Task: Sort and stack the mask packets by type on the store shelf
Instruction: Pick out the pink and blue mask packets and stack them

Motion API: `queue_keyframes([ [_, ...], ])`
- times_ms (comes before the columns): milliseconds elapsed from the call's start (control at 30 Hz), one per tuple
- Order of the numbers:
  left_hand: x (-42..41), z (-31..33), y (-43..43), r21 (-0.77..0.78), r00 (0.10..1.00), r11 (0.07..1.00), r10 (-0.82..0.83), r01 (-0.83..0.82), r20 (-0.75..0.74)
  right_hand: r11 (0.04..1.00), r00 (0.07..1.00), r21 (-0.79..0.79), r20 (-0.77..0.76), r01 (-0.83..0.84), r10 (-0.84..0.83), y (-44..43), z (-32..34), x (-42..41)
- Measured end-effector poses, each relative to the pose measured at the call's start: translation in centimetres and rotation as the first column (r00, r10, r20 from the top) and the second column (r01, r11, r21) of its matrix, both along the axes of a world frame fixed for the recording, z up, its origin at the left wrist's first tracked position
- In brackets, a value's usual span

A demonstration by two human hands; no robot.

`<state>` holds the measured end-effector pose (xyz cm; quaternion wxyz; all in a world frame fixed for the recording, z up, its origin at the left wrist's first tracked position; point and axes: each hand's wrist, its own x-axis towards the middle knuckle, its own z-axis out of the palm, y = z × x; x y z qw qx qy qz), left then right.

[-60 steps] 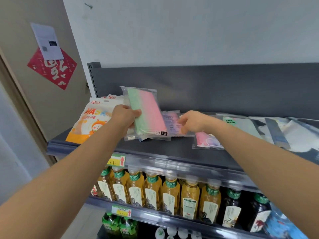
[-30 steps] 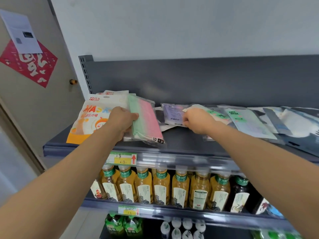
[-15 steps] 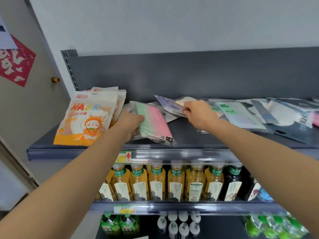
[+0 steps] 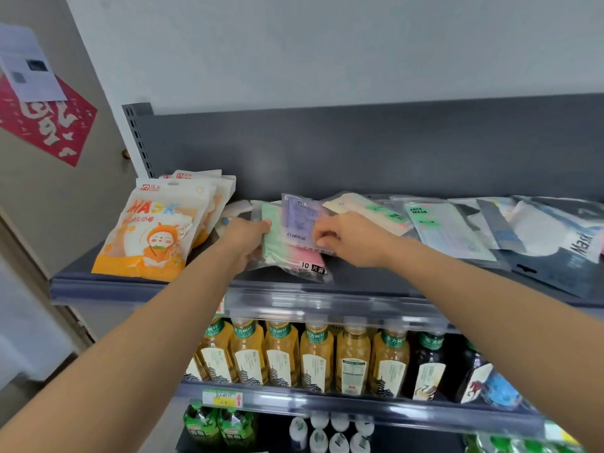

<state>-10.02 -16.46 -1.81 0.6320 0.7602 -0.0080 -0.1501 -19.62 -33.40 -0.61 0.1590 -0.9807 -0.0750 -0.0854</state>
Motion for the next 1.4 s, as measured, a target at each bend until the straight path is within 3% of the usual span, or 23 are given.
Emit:
queue_keyframes([
  [133, -0.9, 0.0, -0.4, -0.097, 0.998, 0.994, -0.045, 0.042, -0.034, 0.996, 0.996, 0.044, -0.022, -0.080, 0.081, -0.9, -0.4, 0.0],
  [267, -1.4, 0.0, -0.5, -0.021, 0.997, 0.998, -0.056, 0.055, -0.060, 0.984, 0.983, 0.041, -0.064, -0.172, 0.175, -1.4, -0.4, 0.1],
  [333, -1.8, 0.1, -0.4, -0.002, 0.999, 1.000, -0.017, 0.017, -0.050, 0.973, 0.976, 0.126, -0.079, -0.194, 0.205, -1.8, -0.3, 0.0],
  [467, -2.8, 0.5, 0.2, -0.035, 0.997, 0.996, 0.077, -0.078, -0.011, 0.912, 0.995, 0.399, 0.015, -0.093, 0.095, -2.9, -0.3, 0.8],
  [533, -3.4, 1.0, 0.6, -0.036, 0.990, 0.990, 0.135, -0.134, 0.031, 0.937, 0.998, 0.349, 0.061, -0.007, -0.016, -3.7, -0.5, 1.9],
  [633, -4.2, 1.9, 1.0, -0.035, 0.967, 0.978, 0.209, -0.206, 0.149, 0.929, 0.996, 0.363, -0.082, 0.068, -0.040, -4.2, -0.5, 2.5],
  [700, -4.7, 2.4, 1.1, -0.076, 0.957, 0.977, 0.212, -0.201, 0.196, 0.835, 0.981, 0.544, -0.191, 0.087, 0.023, -4.0, 0.0, 2.4],
  [800, -5.4, 3.3, 0.8, -0.189, 0.960, 0.969, 0.194, -0.157, 0.201, 0.591, 0.947, 0.793, -0.288, 0.151, 0.145, -3.3, 0.8, 2.8],
  [900, -5.2, 4.0, 0.2, -0.263, 0.974, 0.963, 0.112, -0.057, 0.197, 0.386, 0.926, 0.898, -0.310, 0.210, 0.216, -3.4, 1.8, 3.2],
  [1000, -4.2, 4.1, -1.0, -0.296, 0.985, 0.948, -0.070, 0.116, 0.160, 0.305, 0.937, 0.921, -0.304, 0.242, 0.174, -4.6, 2.5, 2.9],
  [1100, -3.2, 3.6, -3.0, -0.157, 0.975, 0.965, -0.199, 0.212, 0.095, 0.415, 0.924, 0.848, -0.380, 0.331, 0.040, -6.0, 2.5, 2.2],
  [1200, -1.9, 2.7, -4.5, 0.134, 0.981, 0.979, -0.167, 0.154, 0.100, 0.562, 0.875, 0.705, -0.479, 0.432, -0.071, -6.6, 2.1, 1.2],
  [1300, -1.1, 1.7, -4.8, 0.379, 0.983, 0.924, -0.118, 0.058, 0.137, 0.625, 0.845, 0.623, -0.523, 0.470, -0.113, -6.1, 1.6, 0.7],
  [1400, -0.7, 1.1, -4.5, 0.401, 0.984, 0.914, -0.121, 0.060, 0.129, 0.639, 0.840, 0.600, -0.523, 0.482, -0.144, -5.1, 1.2, 1.1],
])
